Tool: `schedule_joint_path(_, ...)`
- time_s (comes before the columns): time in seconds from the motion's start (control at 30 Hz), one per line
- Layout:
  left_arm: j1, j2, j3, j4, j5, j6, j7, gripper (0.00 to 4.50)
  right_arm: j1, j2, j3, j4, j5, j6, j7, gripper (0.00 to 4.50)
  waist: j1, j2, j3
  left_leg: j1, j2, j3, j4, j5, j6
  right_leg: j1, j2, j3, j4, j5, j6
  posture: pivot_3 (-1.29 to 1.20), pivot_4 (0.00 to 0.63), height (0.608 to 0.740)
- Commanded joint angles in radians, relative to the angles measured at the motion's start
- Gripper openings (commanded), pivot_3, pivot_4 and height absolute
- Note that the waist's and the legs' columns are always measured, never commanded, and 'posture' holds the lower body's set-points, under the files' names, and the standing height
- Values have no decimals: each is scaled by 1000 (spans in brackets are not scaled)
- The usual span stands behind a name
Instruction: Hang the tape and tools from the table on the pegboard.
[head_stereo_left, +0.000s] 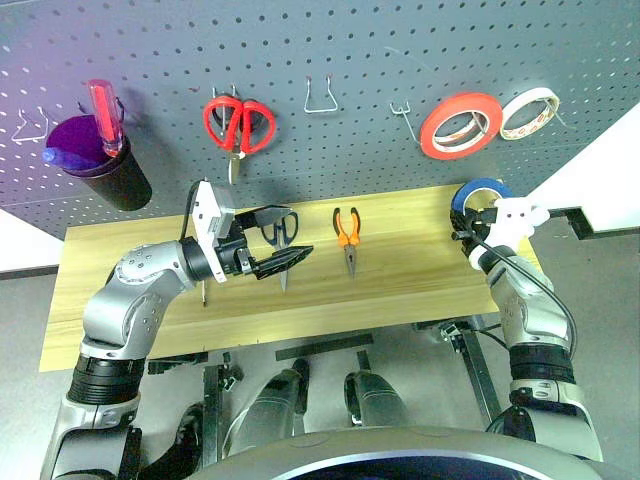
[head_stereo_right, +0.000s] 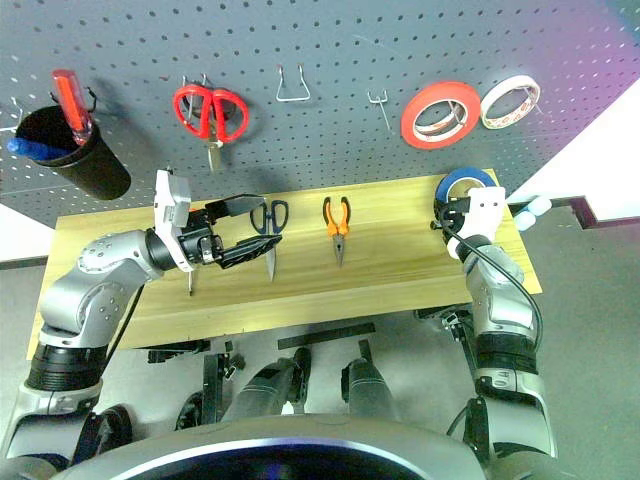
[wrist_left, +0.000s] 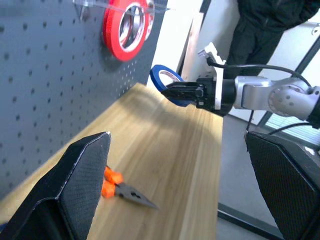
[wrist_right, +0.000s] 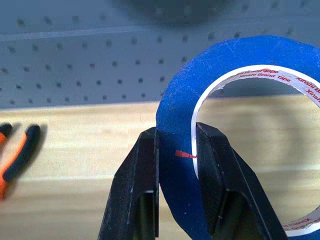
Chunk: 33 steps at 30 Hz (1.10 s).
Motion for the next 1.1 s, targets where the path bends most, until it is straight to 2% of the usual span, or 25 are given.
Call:
schedule_joint_path(0.03,-15,-6,-1,2,10,-37,-12,4500,52,16,12,-153,39,15,22,686,0,1,-6,0,0,0,0,0,0,0,0,-1,0,0,0,-128,196,740)
schedule_joint_path(0.27,-37,-11,-2,38,26,-61,-29,4500,122,23,33,-331,83,76,32,686,0,3,-27,0,0,0,1,1,-1,0,0,-1,0,2,-1,-143,184,740)
schedule_joint_path(0.43,-50,-16,-1,58,25,-65,-35,4500,105,47,76,-463,120,136,23,686,-2,3,-41,0,0,0,2,1,-1,0,0,-1,1,2,-2,-150,182,740)
schedule_joint_path(1.1,15,0,28,22,4,-41,-17,4500,42,55,125,-582,151,196,2,686,-2,3,-50,0,1,0,3,1,-1,0,0,-1,2,2,-2,-145,194,740)
